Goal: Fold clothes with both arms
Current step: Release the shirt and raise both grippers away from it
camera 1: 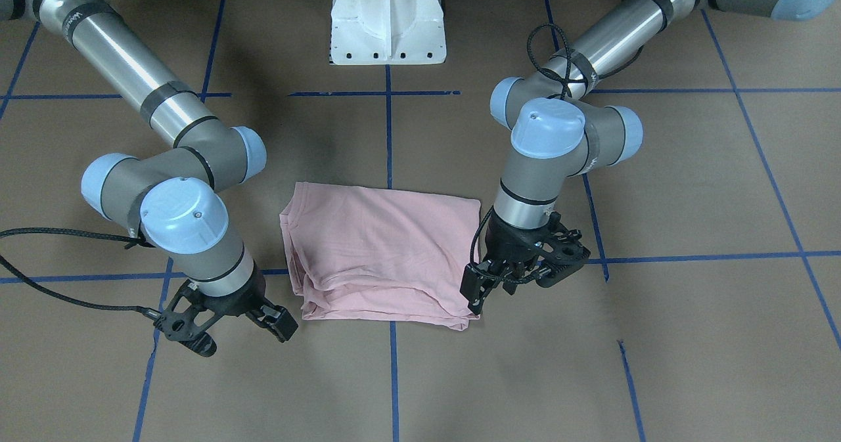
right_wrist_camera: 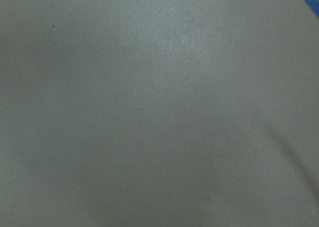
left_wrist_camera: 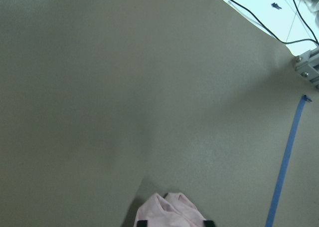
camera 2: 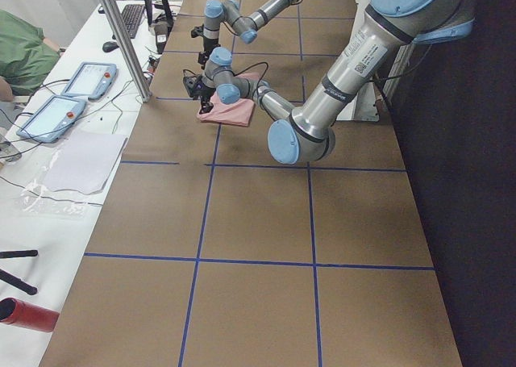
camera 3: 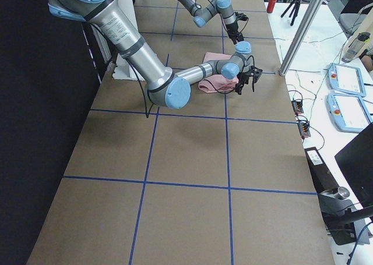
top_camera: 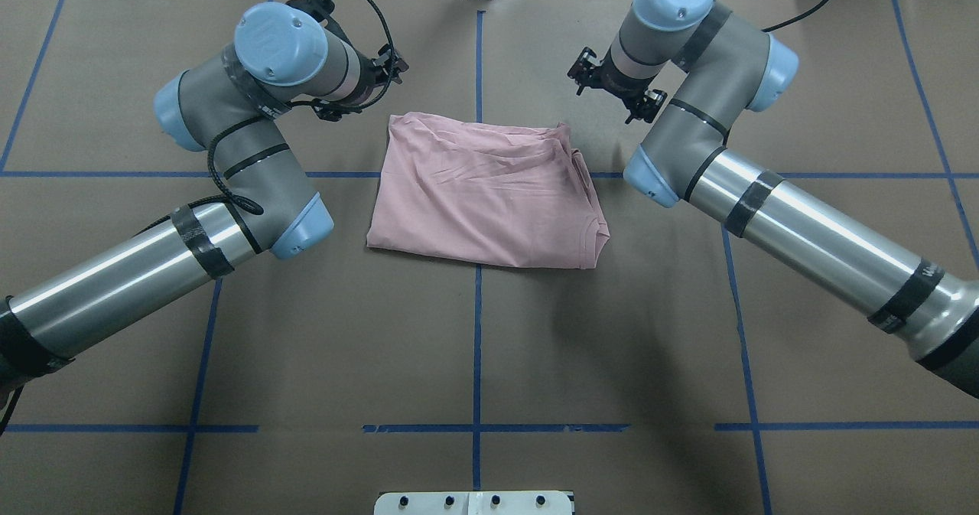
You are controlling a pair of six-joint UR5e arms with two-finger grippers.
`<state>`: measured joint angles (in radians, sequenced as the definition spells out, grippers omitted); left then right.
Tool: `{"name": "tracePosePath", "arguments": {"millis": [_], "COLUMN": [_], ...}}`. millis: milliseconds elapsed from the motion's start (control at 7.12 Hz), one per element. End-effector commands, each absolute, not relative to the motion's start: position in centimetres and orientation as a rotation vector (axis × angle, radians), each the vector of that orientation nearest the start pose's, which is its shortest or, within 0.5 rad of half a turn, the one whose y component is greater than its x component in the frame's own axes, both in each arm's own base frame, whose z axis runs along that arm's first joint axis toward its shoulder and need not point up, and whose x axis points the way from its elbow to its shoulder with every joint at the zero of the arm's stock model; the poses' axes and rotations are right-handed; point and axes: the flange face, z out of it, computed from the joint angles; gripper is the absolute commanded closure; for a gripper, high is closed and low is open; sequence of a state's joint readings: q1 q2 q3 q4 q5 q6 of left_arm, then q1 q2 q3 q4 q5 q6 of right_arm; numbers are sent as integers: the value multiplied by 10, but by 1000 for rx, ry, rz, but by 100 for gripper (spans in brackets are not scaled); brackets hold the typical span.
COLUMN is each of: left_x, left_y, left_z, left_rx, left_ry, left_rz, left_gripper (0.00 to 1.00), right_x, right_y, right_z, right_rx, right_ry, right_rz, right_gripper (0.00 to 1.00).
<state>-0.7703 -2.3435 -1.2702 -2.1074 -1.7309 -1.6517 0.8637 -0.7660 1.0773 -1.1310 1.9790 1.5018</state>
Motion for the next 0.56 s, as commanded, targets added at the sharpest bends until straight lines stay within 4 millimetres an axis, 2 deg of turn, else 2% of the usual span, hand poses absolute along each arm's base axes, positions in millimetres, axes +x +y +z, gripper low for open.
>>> {"name": "tracePosePath", "arguments": {"millis": [0,140,281,421], "left_x": [439,391,337,272], "left_y": [-649,-654,-647,-642], "left_z": [256,264,282,287], "left_rx": [152,163,191,251], "left_ry": [1040,1057,1042,974], "left_rz": [-585,-521,-438,-346], "left_gripper": [0,0,0,0], "right_x": [-397,-344,-288,-223], "right_y": [-713,-732,-737,-733], "right_z": [344,359,383,409], "right_rx": [15,17,36,62], "right_ry": [-855,-838,-798,-738], "right_rz": [516,454,372,257], "right_gripper": [0,0,0,0]}}
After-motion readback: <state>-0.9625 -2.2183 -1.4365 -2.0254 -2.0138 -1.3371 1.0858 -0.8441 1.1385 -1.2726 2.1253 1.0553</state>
